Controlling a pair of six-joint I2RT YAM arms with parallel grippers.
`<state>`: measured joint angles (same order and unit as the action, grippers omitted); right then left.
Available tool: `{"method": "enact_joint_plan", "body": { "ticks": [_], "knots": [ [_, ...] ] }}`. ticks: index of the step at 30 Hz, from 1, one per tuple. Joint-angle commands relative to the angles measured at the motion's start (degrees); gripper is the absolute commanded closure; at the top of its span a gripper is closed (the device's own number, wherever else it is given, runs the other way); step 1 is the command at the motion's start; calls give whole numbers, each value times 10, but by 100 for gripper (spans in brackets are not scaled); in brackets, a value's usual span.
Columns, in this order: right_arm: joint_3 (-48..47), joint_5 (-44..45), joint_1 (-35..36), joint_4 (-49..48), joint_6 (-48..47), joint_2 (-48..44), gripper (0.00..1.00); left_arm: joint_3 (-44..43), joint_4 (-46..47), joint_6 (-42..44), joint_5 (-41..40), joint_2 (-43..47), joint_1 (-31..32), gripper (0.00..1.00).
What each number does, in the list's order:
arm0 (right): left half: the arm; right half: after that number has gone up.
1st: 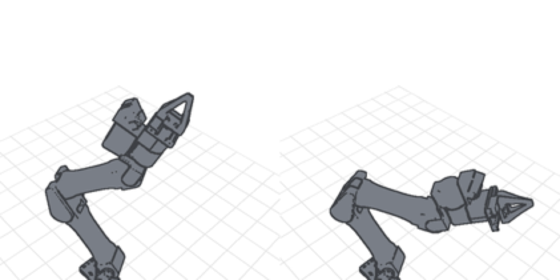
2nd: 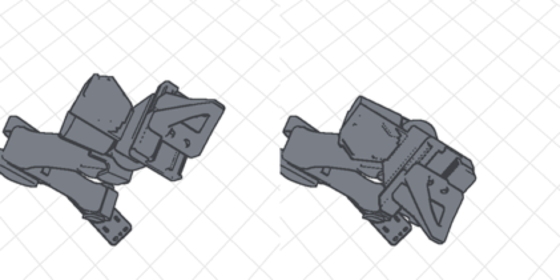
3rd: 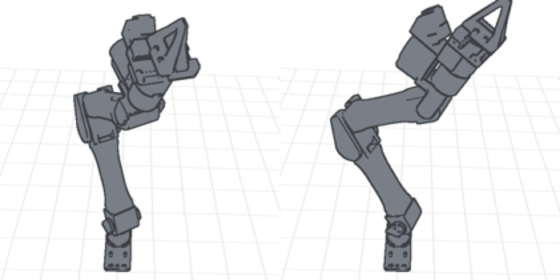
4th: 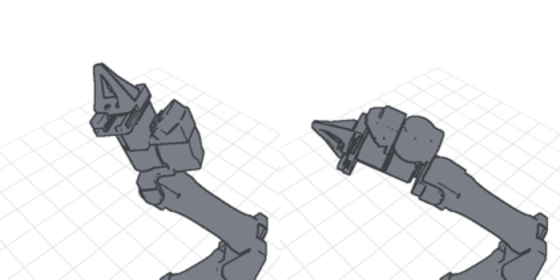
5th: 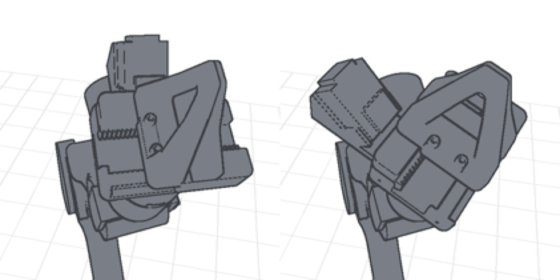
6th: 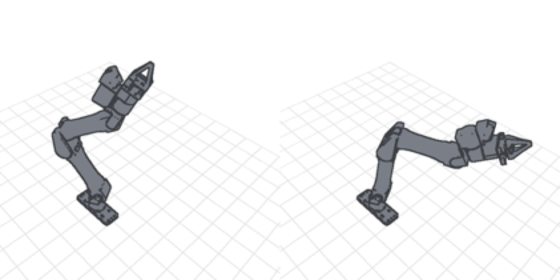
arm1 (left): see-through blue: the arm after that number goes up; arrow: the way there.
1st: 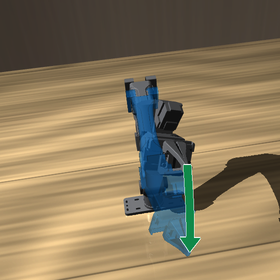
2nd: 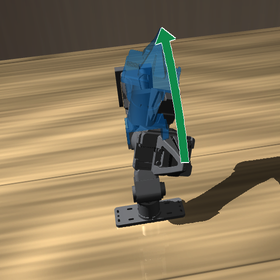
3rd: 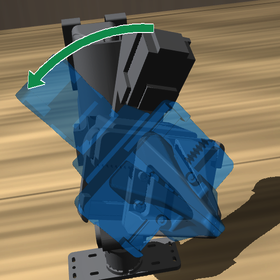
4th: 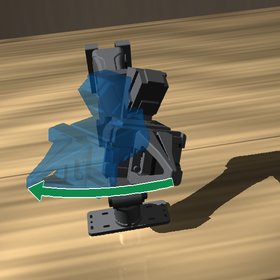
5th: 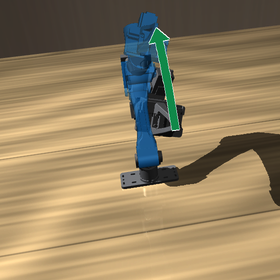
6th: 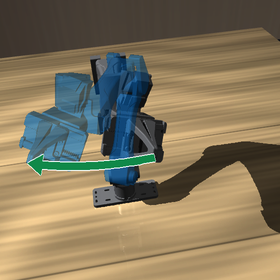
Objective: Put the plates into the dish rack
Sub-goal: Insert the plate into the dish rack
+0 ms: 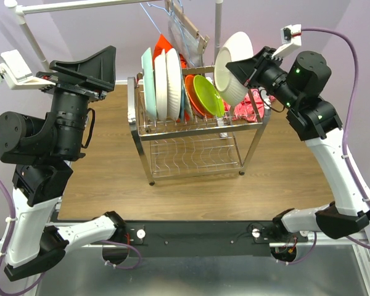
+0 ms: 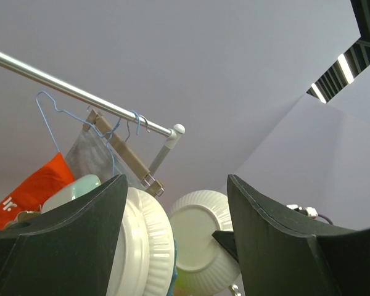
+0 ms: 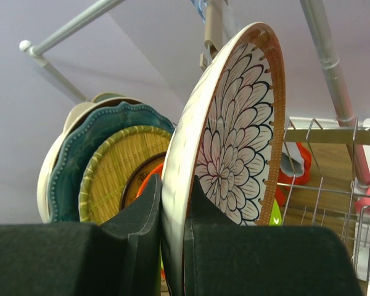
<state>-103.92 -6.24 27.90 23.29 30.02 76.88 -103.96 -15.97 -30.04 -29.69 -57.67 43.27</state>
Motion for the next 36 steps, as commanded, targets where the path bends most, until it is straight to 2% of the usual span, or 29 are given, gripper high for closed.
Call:
{"method": "enact_joint_plan", "body": {
  "ticks": [1, 14, 27, 36],
  "knots": [
    [8, -11, -2, -64, 7, -30, 99, 3, 2, -5, -20, 5, 2, 25],
    [2, -11, -2, -35, -8, -24, 99, 10, 8, -4, -20, 8, 2, 25],
    [-126, -34, -2, -1, -8, 38, 99, 24, 16, -7, -21, 19, 2, 25],
    [-140, -16, -2, 21, 10, 42, 99, 37, 23, -9, -23, 26, 2, 25]
  ]
}}
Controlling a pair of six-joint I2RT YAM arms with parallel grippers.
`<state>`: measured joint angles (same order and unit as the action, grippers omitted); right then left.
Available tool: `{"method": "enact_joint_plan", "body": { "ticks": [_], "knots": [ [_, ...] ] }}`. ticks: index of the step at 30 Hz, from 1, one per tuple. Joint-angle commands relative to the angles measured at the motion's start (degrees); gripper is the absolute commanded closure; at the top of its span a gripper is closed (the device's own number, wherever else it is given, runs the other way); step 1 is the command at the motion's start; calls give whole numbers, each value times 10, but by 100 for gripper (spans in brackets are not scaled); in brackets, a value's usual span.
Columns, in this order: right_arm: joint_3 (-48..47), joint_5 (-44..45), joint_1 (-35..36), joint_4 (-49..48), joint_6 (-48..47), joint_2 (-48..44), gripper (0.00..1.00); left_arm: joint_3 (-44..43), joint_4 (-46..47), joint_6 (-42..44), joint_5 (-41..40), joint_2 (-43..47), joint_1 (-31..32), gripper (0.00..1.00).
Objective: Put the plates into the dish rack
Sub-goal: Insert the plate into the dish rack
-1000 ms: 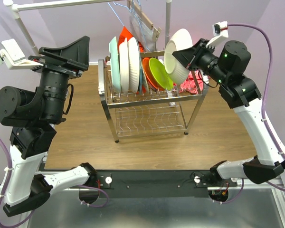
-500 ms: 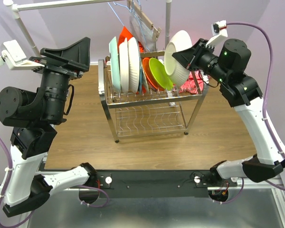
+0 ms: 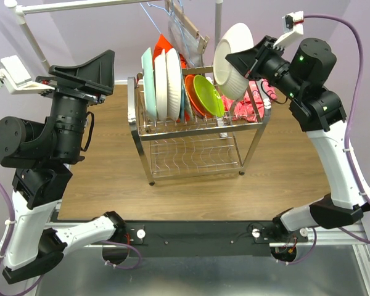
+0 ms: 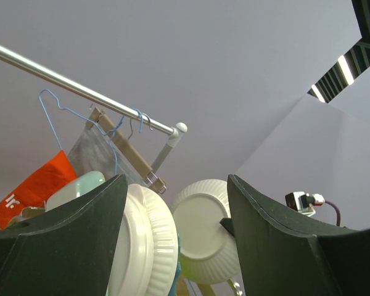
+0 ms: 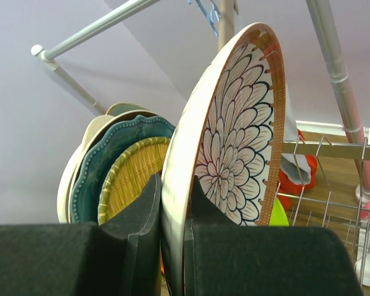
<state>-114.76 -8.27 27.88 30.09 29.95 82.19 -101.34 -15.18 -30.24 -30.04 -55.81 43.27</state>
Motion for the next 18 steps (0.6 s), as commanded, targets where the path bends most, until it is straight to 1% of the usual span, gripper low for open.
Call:
{"method": "enact_joint_plan", "body": {
  "ticks": [1, 11, 18],
  "knots": [
    [-32, 10, -2, -44, 12, -11, 99, 11, 16, -7, -19, 8, 2, 25],
    [-30, 42, 1, -3, 30, -11, 99, 22, 21, -10, -19, 14, 2, 25],
    [-26, 49, 7, 2, 48, -10, 100, 25, 23, -11, -19, 17, 2, 25]
  ]
}}
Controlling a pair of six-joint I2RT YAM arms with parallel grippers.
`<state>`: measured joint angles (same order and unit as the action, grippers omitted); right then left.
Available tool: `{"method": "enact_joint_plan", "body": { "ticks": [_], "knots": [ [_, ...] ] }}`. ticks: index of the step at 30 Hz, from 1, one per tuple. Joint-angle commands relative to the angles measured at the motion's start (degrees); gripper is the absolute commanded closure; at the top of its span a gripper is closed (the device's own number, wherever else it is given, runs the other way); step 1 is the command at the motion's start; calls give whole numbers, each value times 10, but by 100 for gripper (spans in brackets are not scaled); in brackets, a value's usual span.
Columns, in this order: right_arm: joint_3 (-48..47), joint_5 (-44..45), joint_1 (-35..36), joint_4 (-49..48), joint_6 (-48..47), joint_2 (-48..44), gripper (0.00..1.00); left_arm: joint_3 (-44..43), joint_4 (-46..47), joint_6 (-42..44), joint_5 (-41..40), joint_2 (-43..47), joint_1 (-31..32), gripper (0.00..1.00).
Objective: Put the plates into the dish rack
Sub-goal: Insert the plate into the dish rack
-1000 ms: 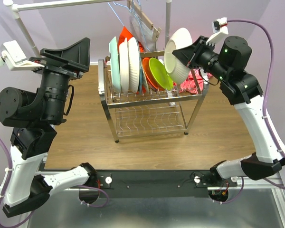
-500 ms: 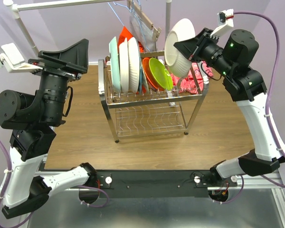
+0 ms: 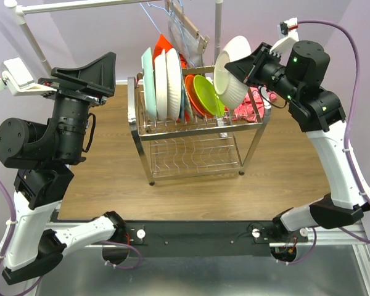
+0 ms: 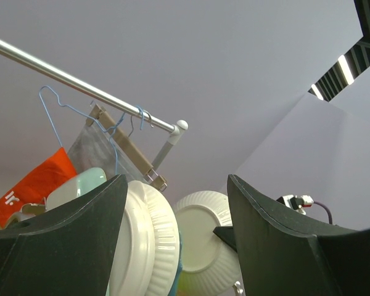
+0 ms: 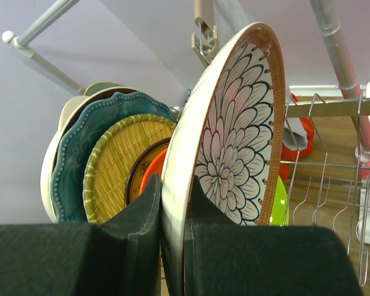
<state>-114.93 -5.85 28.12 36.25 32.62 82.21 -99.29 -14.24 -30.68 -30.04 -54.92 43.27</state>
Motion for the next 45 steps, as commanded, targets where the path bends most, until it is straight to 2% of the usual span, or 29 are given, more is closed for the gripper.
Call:
{"method": "enact_joint_plan", "body": {
  "ticks": [1, 9, 24, 29, 36, 41, 45],
  "knots": [
    [-24, 29, 5, -58, 24, -9, 99, 5, 13, -7, -19, 9, 2, 25],
    [-17, 55, 18, -50, 23, -13, 99, 8, 17, -8, -19, 10, 2, 25],
    [31, 46, 26, -49, -2, -40, 99, 8, 19, -6, -18, 6, 2, 25],
    [42, 46, 26, -49, -14, -51, 90, 7, 19, -5, -17, 5, 2, 25],
    [58, 44, 26, -49, -41, -59, 73, 2, 20, -5, -15, 0, 2, 25],
    [61, 33, 26, -50, -63, -62, 68, 1, 22, -4, -13, -4, 2, 25],
    [57, 23, 26, -55, -75, -57, 68, -1, 24, -3, -12, -5, 2, 25]
  ]
}}
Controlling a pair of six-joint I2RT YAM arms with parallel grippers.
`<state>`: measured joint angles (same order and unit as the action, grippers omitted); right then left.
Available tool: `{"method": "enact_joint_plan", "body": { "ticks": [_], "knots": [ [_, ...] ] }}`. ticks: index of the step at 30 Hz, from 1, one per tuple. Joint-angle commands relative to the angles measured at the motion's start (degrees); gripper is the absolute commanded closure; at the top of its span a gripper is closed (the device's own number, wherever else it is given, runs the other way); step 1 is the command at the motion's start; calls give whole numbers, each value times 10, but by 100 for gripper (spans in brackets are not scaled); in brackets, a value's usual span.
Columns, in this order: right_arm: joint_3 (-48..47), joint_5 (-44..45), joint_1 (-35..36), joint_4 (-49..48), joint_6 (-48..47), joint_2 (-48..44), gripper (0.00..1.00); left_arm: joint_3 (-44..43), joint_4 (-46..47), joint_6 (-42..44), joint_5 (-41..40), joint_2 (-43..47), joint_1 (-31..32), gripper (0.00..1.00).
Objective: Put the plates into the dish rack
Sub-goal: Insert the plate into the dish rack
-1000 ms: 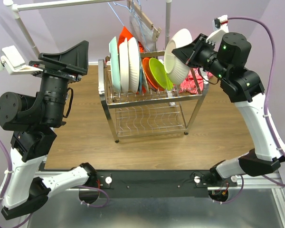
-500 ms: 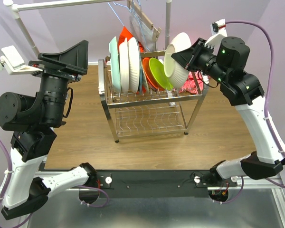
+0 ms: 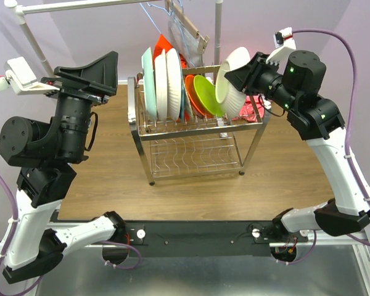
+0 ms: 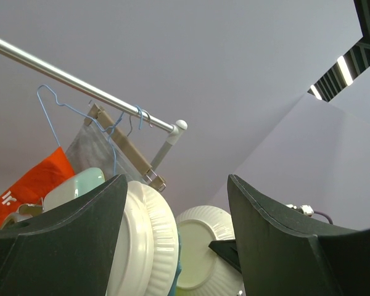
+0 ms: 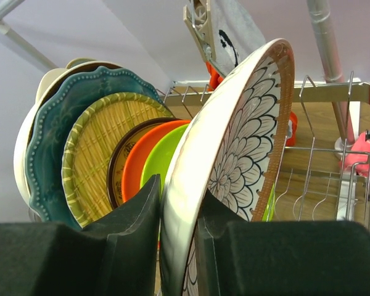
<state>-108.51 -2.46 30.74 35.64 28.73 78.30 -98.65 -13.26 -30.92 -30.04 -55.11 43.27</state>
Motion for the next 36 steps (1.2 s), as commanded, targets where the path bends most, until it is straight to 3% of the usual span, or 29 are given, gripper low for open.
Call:
{"method": "enact_joint_plan", "body": {
  "ticks": [1, 4, 9, 17, 21, 26, 30, 36],
  "knots": [
    [-8, -16, -1, -49, -40, -15, 68, -8, 12, 0, -12, -4, 2, 25],
    [-6, -28, 1, -50, -50, -12, 67, -8, 12, 1, -12, -4, 2, 25],
    [-7, -50, 11, -49, -72, -2, 56, -9, 12, 2, -13, -4, 2, 25],
    [-6, -30, 17, -51, -94, -7, 52, -4, 14, 4, -15, -6, 2, 25],
    [-7, -31, 17, -54, -104, -16, 38, -6, 15, 4, -14, -7, 2, 25],
    [-7, -37, 17, -64, -118, -28, 30, -10, 17, 6, -10, -13, 2, 25],
    [-6, -68, 17, -79, -126, -40, 15, -16, 17, 7, -7, -18, 2, 25],
    [-14, -71, 17, -86, -147, -48, 0, -23, 10, 11, -8, -21, 2, 25]
  ]
}}
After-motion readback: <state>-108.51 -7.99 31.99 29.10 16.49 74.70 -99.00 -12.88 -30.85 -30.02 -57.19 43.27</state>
